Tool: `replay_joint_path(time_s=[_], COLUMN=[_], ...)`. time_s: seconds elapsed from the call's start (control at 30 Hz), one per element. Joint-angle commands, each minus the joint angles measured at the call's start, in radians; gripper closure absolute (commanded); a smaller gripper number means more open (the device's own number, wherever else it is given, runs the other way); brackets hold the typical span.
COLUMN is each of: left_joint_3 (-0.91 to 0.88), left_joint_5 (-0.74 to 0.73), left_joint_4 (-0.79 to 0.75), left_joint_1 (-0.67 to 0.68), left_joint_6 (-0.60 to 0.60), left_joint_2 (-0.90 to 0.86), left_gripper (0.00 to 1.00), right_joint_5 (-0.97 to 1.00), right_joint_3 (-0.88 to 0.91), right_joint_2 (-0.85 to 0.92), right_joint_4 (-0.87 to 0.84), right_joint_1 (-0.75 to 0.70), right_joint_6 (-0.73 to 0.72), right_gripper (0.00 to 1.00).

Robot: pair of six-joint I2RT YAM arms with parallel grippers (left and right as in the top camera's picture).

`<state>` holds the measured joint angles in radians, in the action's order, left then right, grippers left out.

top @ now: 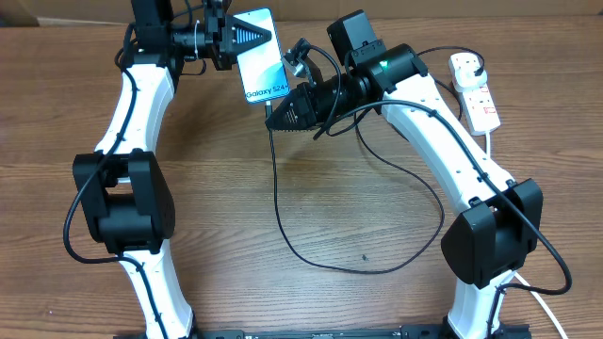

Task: Plug charger to phone and switch on socket

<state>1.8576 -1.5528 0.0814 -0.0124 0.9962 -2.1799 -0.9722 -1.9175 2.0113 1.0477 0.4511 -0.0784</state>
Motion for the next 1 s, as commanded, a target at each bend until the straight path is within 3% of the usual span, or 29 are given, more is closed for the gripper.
replay_joint_path(time_s=[0.0,0.63,0.97], left_joint_3=[0.014,0.014,0.014], left_joint_5=[-0.03,-0.03,-0.03], left_joint_4=[-0.004,-0.005,-0.004], left_joint_1=[0.007,0.007,0.007], left_joint_6=[0.01,0.005,-0.055], left_joint_2=[0.002,0.002,0.002], left_gripper=[0.96,0.96,0.96], right_joint_5=[-0.017,-0.017,-0.017], right_joint_3=[-0.027,-0.027,-0.027], right_joint_2=[-0.005,0.01,0.021], right_joint_4=[-0.005,-0.01,-0.049], right_joint_1=[-0.012,-0.015,-0.015], right_joint_6=[-0.003,-0.019,-0.052], right_gripper=[0.96,0.96,0.96])
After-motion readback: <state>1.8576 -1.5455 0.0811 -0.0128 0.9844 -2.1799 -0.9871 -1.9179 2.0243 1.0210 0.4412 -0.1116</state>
